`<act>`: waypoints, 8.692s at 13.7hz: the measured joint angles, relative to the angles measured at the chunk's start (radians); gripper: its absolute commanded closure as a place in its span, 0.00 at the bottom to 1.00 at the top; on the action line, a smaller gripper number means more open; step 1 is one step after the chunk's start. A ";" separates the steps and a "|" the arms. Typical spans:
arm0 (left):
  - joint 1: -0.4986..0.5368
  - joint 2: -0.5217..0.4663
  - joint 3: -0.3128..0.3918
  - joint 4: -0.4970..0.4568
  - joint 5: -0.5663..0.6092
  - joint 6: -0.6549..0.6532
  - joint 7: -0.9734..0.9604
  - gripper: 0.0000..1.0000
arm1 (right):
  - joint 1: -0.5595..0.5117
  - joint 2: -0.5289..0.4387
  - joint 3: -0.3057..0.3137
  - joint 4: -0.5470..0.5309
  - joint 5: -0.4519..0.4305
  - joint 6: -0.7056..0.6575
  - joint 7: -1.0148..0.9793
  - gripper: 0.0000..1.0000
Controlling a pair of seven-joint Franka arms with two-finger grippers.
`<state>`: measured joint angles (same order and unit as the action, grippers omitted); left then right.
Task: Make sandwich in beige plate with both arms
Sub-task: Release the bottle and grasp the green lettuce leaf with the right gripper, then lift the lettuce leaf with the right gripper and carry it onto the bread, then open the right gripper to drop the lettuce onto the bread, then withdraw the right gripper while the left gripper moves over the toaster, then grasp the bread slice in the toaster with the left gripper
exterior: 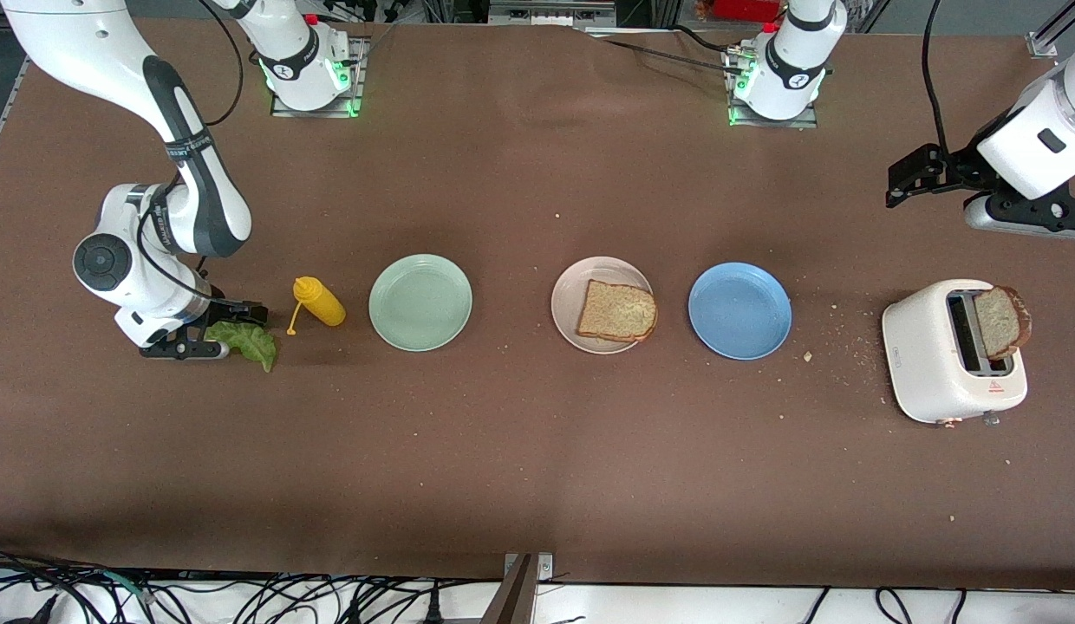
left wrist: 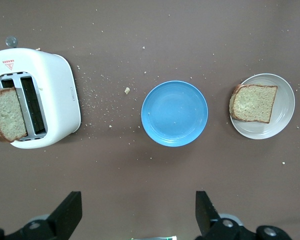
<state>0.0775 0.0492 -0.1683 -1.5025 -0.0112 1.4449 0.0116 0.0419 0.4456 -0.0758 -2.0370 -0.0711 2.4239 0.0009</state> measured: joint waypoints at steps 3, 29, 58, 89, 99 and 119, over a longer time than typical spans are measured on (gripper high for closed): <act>0.000 0.000 0.000 0.000 0.000 0.000 0.000 0.00 | -0.001 0.039 0.000 -0.001 0.000 0.049 0.000 0.00; 0.000 0.000 0.000 0.000 0.000 0.000 0.000 0.00 | 0.037 -0.082 0.044 0.232 -0.039 -0.353 -0.020 1.00; 0.000 0.000 0.000 0.000 0.000 0.000 0.000 0.00 | 0.546 0.298 0.374 0.432 0.214 0.305 0.415 1.00; 0.197 0.187 0.023 0.047 0.039 0.029 0.004 0.00 | 0.085 -0.187 0.328 0.230 0.145 -0.382 0.142 0.00; 0.384 0.382 0.023 0.103 0.041 0.358 0.283 0.02 | 0.051 -0.288 0.154 0.368 0.023 -0.673 0.043 0.00; 0.445 0.317 0.008 -0.162 0.041 0.493 0.312 1.00 | 0.060 -0.345 0.043 0.495 0.030 -0.853 0.041 0.00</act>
<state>0.5226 0.3659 -0.1602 -1.6643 0.0297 1.9383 0.3238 0.1023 0.1009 -0.0332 -1.5418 -0.0411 1.5711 0.0421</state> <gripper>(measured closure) 0.881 0.000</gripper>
